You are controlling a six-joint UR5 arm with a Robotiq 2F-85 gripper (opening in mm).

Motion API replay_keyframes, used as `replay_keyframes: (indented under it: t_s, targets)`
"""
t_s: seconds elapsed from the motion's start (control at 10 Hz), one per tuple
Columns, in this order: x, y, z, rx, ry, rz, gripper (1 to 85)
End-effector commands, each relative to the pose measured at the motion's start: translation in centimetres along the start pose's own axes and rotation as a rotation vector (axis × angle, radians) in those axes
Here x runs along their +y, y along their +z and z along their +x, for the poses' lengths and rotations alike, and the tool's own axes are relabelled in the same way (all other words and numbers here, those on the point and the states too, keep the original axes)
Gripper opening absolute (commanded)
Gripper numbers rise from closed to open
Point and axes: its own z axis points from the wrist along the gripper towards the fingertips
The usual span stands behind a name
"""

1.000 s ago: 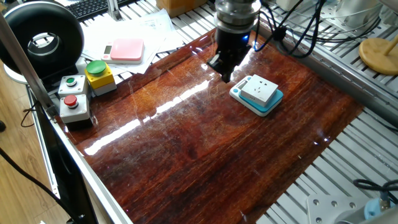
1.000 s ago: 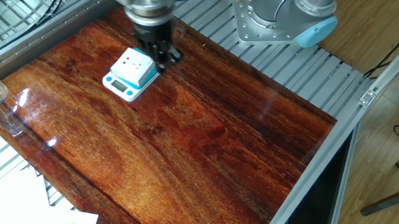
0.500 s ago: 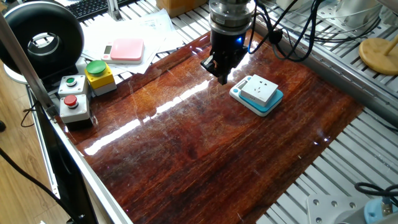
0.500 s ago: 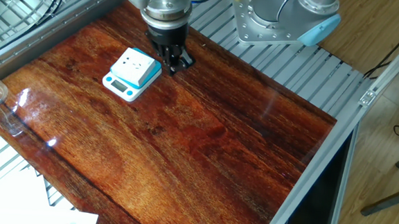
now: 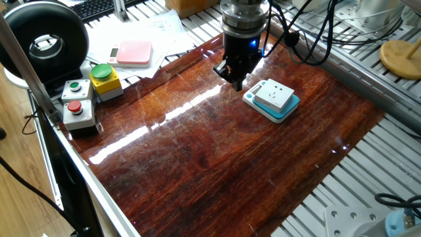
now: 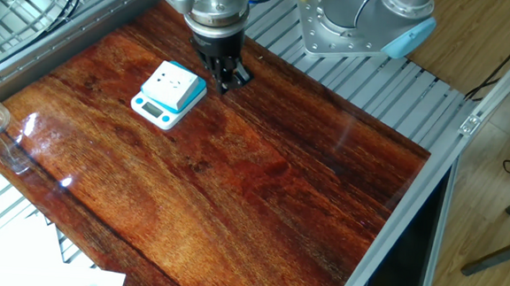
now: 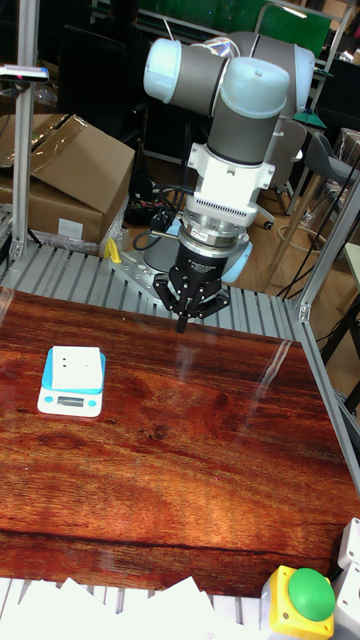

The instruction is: Place the block on the scale

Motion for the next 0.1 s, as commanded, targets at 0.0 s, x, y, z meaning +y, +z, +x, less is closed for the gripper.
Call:
replay_keyframes:
  t_s: [0.0]
  targets:
    - [-0.05, 0.03, 0.26, 0.012, -0.018, -0.005, 1.0]
